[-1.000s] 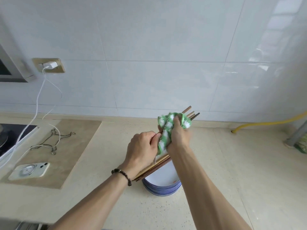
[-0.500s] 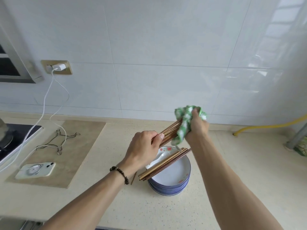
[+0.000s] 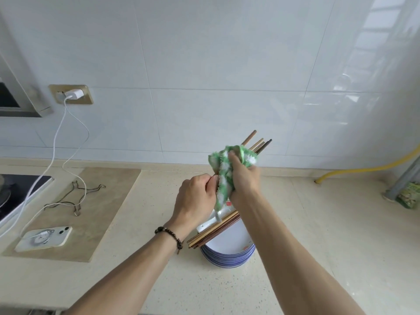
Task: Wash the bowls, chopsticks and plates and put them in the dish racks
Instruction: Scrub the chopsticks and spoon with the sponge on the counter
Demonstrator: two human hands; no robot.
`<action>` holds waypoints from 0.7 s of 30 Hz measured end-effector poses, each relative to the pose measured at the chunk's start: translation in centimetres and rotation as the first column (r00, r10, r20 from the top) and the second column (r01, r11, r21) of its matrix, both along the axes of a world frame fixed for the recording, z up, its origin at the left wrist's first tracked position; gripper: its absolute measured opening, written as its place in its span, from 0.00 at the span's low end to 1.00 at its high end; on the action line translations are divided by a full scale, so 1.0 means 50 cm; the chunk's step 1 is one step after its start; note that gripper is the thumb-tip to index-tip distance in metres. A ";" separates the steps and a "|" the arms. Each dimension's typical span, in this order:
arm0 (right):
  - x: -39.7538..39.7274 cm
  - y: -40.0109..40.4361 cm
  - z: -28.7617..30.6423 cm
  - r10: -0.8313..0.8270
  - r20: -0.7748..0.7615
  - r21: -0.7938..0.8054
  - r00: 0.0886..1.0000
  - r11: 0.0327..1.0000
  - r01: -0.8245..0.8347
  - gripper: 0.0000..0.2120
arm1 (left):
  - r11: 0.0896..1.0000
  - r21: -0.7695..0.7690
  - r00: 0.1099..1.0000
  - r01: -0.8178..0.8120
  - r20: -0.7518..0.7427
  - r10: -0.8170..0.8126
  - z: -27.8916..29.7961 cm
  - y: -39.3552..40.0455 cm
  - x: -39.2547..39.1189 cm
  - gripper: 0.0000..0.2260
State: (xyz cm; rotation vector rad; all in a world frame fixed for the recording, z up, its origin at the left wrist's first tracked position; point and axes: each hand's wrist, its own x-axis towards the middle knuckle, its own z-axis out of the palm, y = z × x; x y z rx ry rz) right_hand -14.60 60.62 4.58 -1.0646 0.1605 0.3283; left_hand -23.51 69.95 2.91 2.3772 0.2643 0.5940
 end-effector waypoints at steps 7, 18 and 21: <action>0.060 -0.033 0.019 -0.184 -0.054 0.072 0.981 0.980 0.188 0.05 | 0.997 0.048 0.998 0.064 -0.004 -0.064 -0.003 0.019 -0.013 0.23; 0.031 -0.069 -0.042 0.835 0.215 -0.966 0.506 0.257 -0.013 0.06 | 0.863 0.482 0.988 -0.152 0.046 0.149 -0.001 0.115 -0.030 0.24; 0.024 -0.059 -0.051 0.952 0.040 -0.907 0.303 -0.093 0.411 0.08 | 0.583 0.800 0.988 0.145 -0.150 -0.040 0.020 0.139 -0.011 0.32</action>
